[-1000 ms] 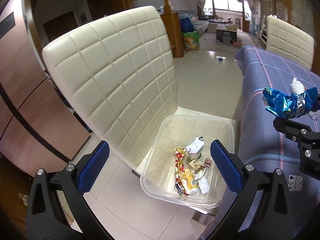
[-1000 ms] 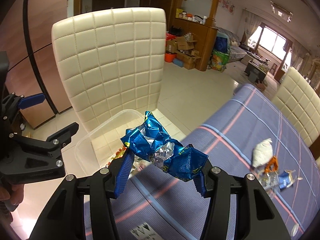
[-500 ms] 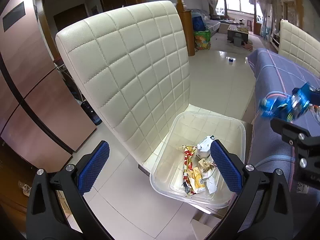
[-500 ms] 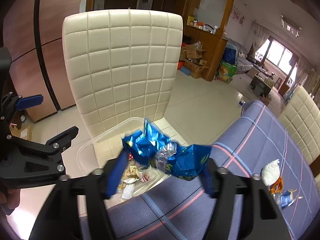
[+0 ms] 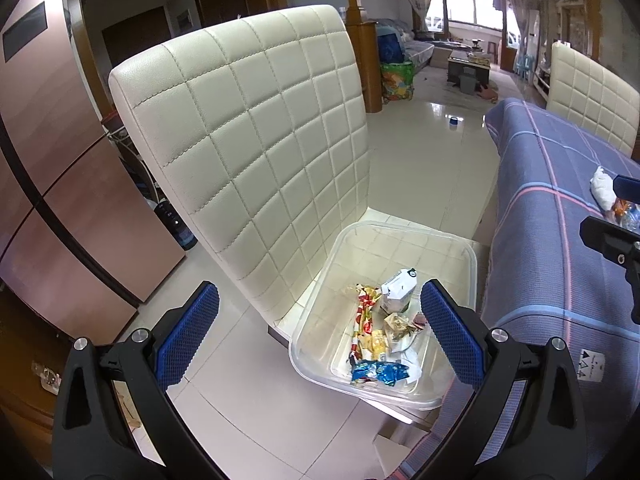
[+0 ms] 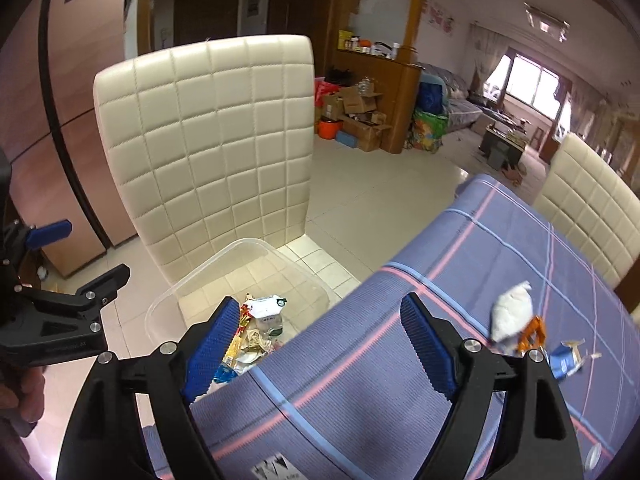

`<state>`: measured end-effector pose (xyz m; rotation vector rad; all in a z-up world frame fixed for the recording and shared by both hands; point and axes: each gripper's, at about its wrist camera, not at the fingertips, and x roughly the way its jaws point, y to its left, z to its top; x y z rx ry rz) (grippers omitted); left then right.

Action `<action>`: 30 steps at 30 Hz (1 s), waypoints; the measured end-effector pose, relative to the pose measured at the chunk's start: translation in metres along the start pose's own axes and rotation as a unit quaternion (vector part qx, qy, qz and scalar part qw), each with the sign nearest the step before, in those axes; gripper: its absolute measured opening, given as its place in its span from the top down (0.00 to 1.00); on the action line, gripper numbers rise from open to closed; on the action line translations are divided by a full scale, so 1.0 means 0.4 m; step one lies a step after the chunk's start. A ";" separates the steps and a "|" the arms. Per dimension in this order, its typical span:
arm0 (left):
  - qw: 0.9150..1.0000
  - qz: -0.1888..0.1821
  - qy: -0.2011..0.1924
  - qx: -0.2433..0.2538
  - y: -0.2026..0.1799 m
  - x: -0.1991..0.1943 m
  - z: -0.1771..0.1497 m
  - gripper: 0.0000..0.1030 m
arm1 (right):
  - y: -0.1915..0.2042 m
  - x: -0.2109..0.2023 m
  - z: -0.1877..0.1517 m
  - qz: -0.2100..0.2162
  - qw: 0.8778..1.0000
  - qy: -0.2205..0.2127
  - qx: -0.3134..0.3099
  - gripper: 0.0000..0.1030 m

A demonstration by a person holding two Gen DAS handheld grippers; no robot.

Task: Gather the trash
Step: 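Move both open tools back over the table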

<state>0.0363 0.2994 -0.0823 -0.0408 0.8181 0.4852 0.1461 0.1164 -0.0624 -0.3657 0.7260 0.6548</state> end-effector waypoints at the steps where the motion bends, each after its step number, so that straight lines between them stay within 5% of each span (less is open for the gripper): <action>1: 1.000 -0.005 -0.001 0.001 -0.006 -0.007 0.001 0.03 | -0.003 -0.007 -0.004 -0.002 1.000 0.001 0.001 0.22; 17: 0.992 -0.100 -0.028 0.068 -0.232 -0.140 0.027 0.03 | -0.158 -0.202 -0.146 -0.092 0.994 -0.015 0.062 0.22; 26: 0.973 -0.176 -0.033 0.146 -0.505 -0.178 0.039 0.03 | -0.392 -0.288 -0.313 -0.156 0.975 0.009 0.160 0.22; 30: 0.956 -0.214 -0.034 0.196 -0.650 -0.181 0.055 0.03 | -0.491 -0.309 -0.375 -0.194 0.961 0.025 0.194 0.22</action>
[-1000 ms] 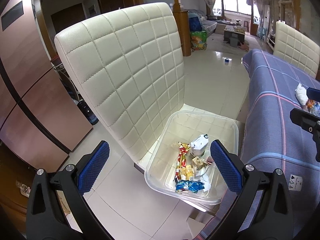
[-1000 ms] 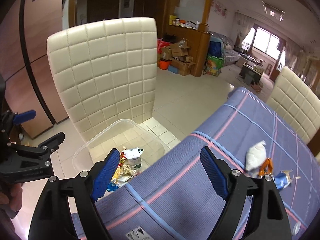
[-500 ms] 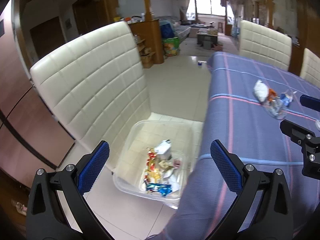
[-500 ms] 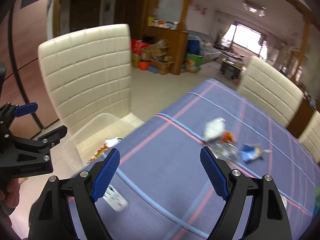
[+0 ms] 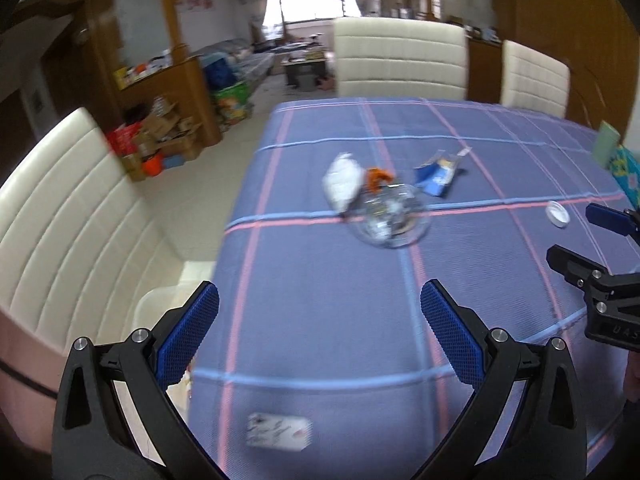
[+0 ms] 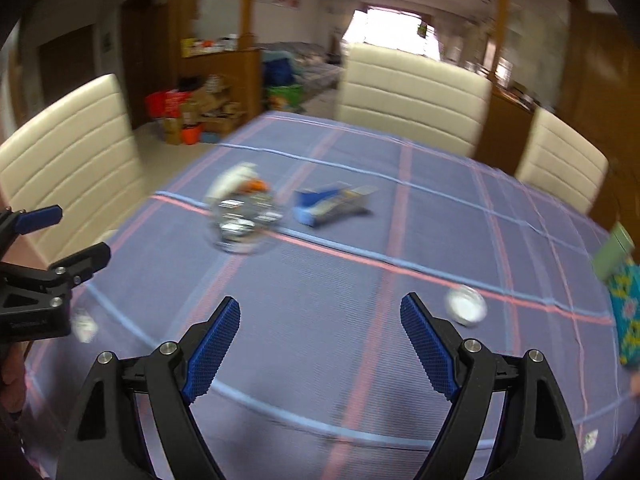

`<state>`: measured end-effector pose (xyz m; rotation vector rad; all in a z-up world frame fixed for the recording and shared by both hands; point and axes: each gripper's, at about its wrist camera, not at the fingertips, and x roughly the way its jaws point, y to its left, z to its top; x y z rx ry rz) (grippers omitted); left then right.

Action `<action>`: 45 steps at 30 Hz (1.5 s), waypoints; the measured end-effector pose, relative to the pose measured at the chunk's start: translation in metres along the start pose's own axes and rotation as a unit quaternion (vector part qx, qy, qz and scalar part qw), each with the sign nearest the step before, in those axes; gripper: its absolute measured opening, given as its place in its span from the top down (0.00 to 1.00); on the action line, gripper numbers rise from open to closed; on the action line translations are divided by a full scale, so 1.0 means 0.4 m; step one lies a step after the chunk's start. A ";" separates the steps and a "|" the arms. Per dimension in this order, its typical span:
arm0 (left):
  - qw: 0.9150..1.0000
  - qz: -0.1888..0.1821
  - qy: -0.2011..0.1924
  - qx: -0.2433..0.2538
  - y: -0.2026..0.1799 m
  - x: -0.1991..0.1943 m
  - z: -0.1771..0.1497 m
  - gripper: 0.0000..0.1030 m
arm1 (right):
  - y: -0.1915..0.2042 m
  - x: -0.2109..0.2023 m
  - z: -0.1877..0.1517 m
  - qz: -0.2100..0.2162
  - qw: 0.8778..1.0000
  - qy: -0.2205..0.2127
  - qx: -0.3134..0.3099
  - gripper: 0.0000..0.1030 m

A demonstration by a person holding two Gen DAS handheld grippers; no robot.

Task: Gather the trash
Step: 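Move both open tools back over the table, then grasp the clear plastic tray with the left tool while the right tool grasps the white bottle cap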

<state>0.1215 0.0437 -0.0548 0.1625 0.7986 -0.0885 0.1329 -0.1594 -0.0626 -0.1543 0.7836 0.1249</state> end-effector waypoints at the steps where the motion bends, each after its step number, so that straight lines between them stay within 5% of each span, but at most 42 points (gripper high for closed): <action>1: 1.000 -0.002 -0.001 0.011 -0.020 0.014 0.013 0.03 | -0.036 0.009 -0.003 -0.012 1.000 0.004 0.010 0.22; 10: 0.997 -0.001 0.019 0.076 -0.104 0.169 0.107 0.07 | -0.249 0.102 -0.042 -0.044 0.995 0.043 0.079 0.22; 15: 0.996 -0.006 0.047 0.078 -0.090 0.247 0.146 0.21 | -0.275 0.156 -0.042 -0.053 0.993 0.057 0.087 0.22; 23: 0.993 -0.015 0.055 0.099 -0.115 0.307 0.152 0.27 | -0.286 0.221 -0.042 -0.049 0.990 0.082 0.102 0.22; 25: 0.993 -0.023 0.063 0.092 -0.109 0.323 0.153 0.41 | -0.290 0.224 -0.043 -0.045 0.990 0.077 0.111 0.22; 28: 0.993 -0.027 0.070 0.087 -0.108 0.337 0.149 0.53 | -0.291 0.221 -0.041 -0.038 0.990 0.068 0.120 0.38; 30: 0.993 -0.036 0.071 0.085 -0.111 0.335 0.147 0.60 | -0.282 0.218 -0.038 -0.032 0.991 0.065 0.114 0.63; 45: 0.995 -0.050 0.041 0.079 -0.098 0.216 0.122 0.76 | -0.189 0.161 -0.021 0.009 0.996 0.044 0.071 0.63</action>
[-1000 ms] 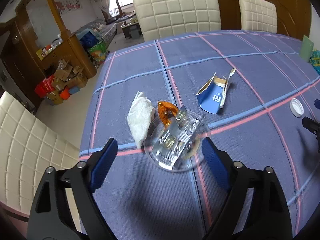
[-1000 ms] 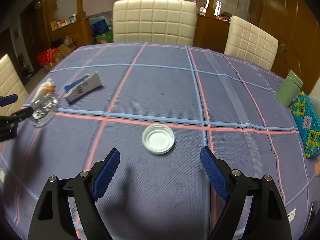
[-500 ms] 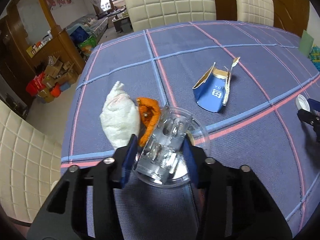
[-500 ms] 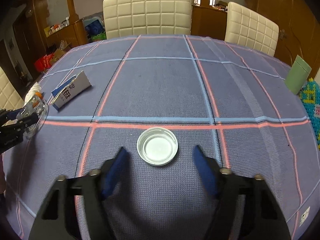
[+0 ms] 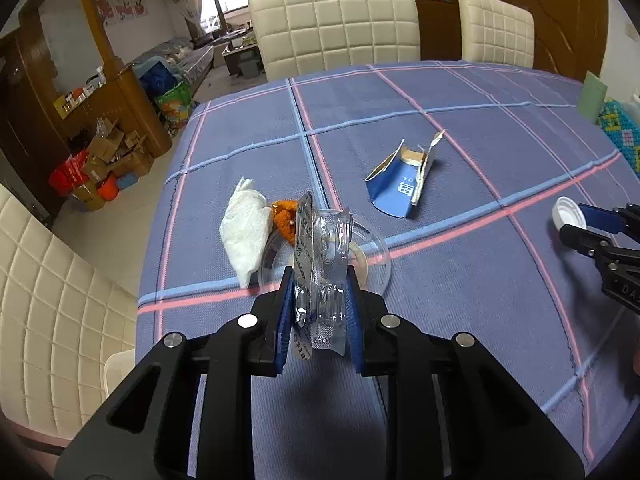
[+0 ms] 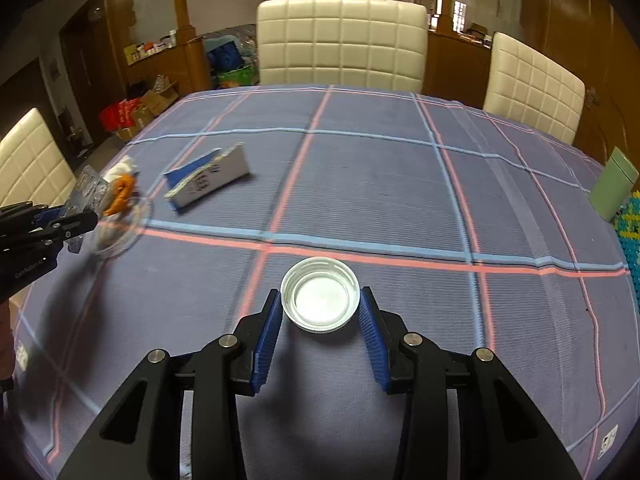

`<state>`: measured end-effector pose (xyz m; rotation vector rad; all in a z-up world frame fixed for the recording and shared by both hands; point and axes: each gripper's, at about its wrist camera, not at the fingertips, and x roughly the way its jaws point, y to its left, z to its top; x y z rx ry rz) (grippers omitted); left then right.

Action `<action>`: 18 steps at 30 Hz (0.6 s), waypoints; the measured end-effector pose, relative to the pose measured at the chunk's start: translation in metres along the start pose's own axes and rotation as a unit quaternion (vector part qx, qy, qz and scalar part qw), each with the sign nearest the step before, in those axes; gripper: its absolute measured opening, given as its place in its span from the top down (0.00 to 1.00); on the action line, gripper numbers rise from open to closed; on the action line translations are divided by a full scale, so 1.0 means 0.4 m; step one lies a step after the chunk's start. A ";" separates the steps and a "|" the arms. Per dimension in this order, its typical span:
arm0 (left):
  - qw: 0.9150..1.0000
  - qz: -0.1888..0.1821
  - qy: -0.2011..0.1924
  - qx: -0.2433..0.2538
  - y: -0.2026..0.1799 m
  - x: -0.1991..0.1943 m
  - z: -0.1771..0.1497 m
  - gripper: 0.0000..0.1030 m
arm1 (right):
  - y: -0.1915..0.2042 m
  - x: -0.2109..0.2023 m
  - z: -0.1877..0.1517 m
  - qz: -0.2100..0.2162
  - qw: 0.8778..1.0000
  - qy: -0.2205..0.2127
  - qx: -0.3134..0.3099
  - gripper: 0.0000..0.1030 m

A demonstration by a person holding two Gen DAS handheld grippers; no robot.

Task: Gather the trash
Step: 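Grasp the clear plastic tray with the left tool while the right tool grasps the white bottle cap, then carry the clear tray and bottle cap to the bin and release the tray from the left tool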

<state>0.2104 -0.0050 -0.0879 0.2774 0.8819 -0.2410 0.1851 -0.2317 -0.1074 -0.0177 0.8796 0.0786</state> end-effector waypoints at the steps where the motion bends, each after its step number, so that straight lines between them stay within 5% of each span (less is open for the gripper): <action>1: 1.000 -0.001 -0.002 0.000 0.000 -0.010 -0.005 0.76 | 0.009 -0.004 -0.002 0.006 1.000 0.002 -0.002 0.63; 18: 0.998 0.007 -0.036 -0.043 0.078 -0.193 -0.166 0.76 | 0.324 -0.118 -0.056 0.089 0.989 -0.002 -0.118 0.63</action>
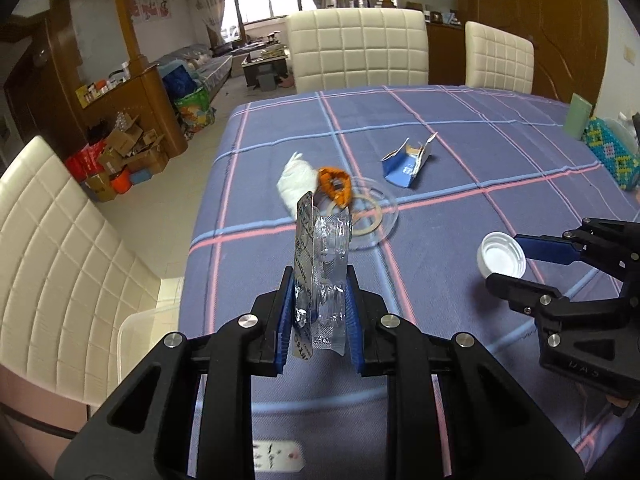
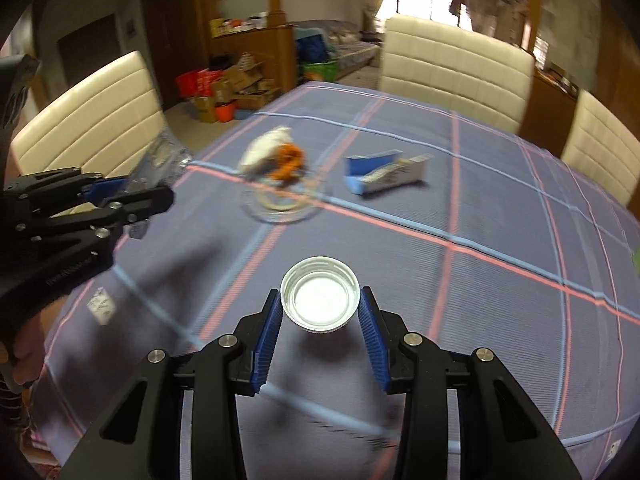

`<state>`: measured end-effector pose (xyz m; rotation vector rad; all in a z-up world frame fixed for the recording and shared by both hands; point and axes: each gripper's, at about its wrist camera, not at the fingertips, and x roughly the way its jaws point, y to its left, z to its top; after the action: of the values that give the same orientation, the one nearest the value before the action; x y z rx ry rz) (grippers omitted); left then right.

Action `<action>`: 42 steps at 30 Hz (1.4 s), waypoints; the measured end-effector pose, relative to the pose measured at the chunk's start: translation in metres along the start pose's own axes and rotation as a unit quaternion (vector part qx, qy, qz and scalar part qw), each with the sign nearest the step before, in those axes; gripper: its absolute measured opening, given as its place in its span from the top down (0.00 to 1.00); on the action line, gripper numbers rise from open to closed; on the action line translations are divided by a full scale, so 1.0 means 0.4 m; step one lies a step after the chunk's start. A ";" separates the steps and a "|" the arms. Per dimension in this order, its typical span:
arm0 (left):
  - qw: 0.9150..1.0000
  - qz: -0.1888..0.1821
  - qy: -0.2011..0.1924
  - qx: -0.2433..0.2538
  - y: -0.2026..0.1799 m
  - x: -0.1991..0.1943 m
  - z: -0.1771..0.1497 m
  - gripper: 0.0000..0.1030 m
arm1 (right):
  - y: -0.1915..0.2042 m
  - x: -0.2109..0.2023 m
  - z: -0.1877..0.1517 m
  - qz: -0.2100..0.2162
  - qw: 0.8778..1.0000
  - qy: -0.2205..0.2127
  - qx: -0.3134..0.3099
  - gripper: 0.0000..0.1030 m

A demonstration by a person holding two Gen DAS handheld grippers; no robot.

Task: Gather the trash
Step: 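Carry the clear tray and bottle cap to the bin and release the tray from the left tool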

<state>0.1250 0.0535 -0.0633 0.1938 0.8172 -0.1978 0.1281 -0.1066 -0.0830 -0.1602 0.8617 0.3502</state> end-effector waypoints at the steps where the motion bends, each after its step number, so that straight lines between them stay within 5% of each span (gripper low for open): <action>1: 1.000 0.001 0.000 -0.006 0.013 -0.009 -0.013 0.76 | 0.027 -0.004 0.003 0.004 1.000 -0.002 -0.010 0.63; 24: 0.992 0.069 -0.003 -0.104 0.285 -0.121 -0.203 0.76 | 0.408 0.040 0.106 0.060 0.989 -0.007 -0.137 0.63; 42: 0.986 0.108 0.004 -0.131 0.403 -0.101 -0.248 0.76 | 0.508 0.130 0.152 0.066 0.983 0.011 -0.168 0.63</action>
<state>0.0684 0.2376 -0.0846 0.0341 0.8164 0.1144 0.1284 0.1119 -0.0829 -0.4231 0.8324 0.6185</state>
